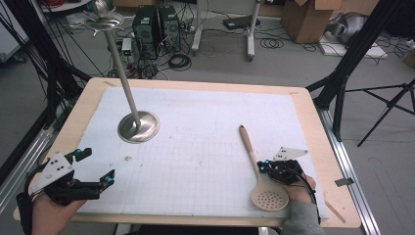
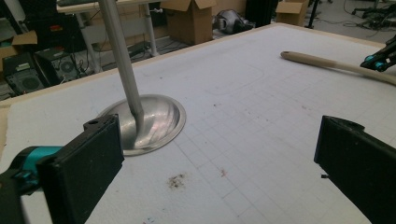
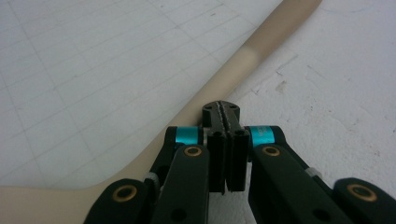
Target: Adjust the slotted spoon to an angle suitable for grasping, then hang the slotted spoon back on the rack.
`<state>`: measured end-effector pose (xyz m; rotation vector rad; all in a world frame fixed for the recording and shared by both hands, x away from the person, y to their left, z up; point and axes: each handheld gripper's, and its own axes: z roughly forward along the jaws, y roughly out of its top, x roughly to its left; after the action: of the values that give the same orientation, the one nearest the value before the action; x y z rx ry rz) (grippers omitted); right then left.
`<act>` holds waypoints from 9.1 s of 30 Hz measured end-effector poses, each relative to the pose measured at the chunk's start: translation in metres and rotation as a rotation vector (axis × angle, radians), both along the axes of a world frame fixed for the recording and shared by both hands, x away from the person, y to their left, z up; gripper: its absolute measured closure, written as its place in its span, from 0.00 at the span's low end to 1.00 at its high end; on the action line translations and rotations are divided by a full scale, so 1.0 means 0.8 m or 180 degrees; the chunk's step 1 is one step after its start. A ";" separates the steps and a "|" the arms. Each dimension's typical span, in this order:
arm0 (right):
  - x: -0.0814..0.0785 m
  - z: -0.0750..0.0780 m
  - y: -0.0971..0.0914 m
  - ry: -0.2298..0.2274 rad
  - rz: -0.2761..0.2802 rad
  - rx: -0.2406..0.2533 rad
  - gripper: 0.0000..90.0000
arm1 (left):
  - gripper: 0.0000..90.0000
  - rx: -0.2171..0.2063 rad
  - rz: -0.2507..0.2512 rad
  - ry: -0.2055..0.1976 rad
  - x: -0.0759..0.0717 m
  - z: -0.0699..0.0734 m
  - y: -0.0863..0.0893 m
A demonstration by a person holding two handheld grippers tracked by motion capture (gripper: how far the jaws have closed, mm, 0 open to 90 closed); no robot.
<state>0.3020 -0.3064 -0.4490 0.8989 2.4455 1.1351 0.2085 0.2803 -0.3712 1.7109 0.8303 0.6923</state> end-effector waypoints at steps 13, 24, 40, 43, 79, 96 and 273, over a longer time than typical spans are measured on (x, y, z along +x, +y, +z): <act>0.003 0.000 0.007 -0.0003 0.0169 0.0019 1.00 | 0.02 -0.0001 0.0017 -0.0005 -0.003 0.000 0.003; 0.004 0.000 0.011 0.0007 0.0331 0.0024 1.00 | 0.02 0.0018 0.0013 0.0009 -0.002 -0.001 0.002; 0.005 0.023 -0.010 -0.0122 0.0158 0.0081 1.00 | 0.02 -0.0025 0.0028 0.0014 -0.004 -0.001 0.007; 0.005 0.029 -0.013 -0.0100 0.0168 0.0151 1.00 | 0.02 -0.0019 0.0030 0.0022 -0.003 -0.002 0.005; 0.042 0.031 0.027 0.0280 0.0430 -0.0149 1.00 | 0.02 -0.0103 -0.0049 0.0057 -0.003 -0.004 0.002; 0.055 0.026 0.039 0.0406 0.0380 -0.0282 1.00 | 0.04 -0.0112 -0.0056 0.0068 -0.006 -0.005 0.006; -0.011 0.048 0.102 0.0852 0.0741 -0.1027 0.40 | 0.04 -0.0136 -0.0203 0.0023 0.017 -0.001 -0.006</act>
<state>0.2935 -0.2245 -0.4108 0.7190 2.9030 0.6861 0.2219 0.2751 -0.3720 1.6949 0.7869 0.6216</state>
